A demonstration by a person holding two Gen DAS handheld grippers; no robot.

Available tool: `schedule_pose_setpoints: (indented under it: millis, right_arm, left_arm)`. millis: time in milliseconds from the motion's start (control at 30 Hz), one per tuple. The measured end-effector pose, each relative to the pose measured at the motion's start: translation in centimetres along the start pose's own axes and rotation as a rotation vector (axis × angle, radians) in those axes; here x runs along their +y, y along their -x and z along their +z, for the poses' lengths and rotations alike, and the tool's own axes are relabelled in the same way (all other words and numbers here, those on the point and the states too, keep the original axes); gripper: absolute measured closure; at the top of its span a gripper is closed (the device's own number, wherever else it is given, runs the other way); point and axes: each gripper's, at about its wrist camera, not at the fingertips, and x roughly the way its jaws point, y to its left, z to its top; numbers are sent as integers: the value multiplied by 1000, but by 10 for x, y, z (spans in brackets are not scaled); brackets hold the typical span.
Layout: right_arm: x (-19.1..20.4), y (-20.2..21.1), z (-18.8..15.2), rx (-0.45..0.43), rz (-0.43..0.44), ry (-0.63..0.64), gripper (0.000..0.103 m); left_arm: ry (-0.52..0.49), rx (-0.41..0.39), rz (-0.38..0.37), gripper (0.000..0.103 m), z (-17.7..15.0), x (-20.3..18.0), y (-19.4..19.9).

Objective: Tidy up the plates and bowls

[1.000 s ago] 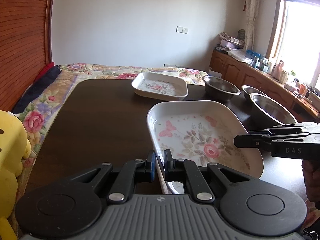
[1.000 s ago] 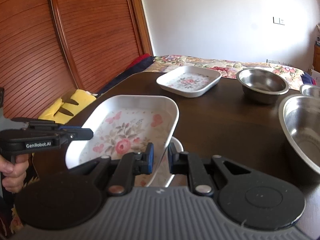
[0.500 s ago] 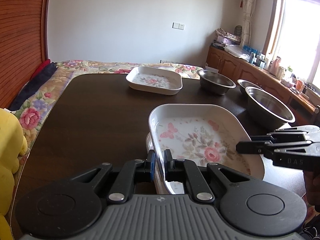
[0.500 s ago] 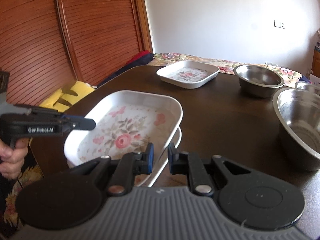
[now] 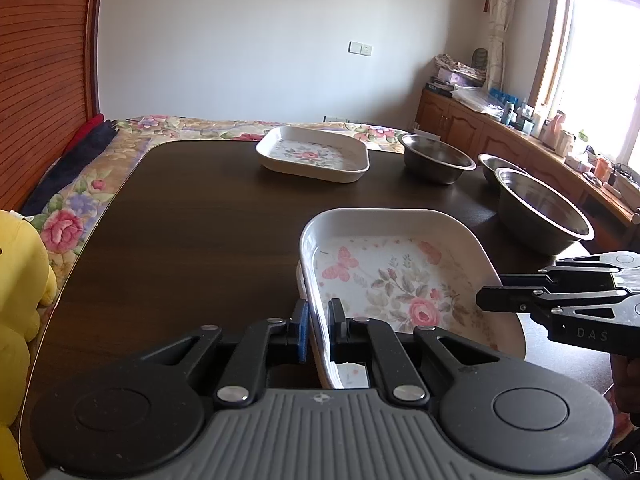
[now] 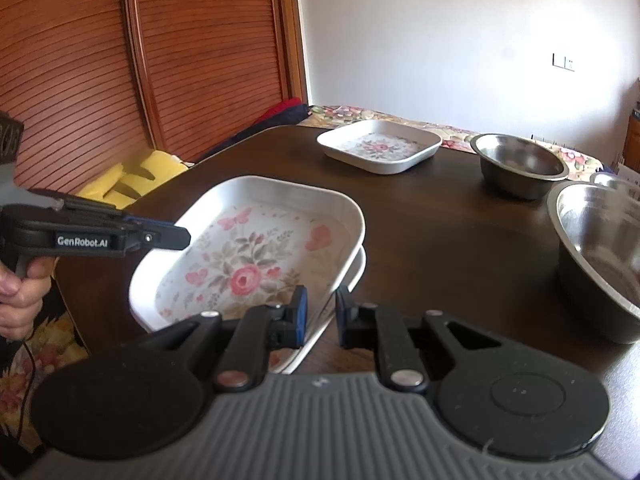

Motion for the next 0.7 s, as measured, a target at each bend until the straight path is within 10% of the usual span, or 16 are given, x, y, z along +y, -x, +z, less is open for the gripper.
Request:
schedule_pose_setpoints:
  millis: [467, 700]
  right_arm:
    - [-1, 7, 4, -31, -1, -1, 84]
    - [-4, 7, 7, -46, -8, -15, 84]
  left_arm:
    - [6, -17, -3, 91, 3, 0, 2]
    - [2, -33, 6, 64, 5, 1, 4]
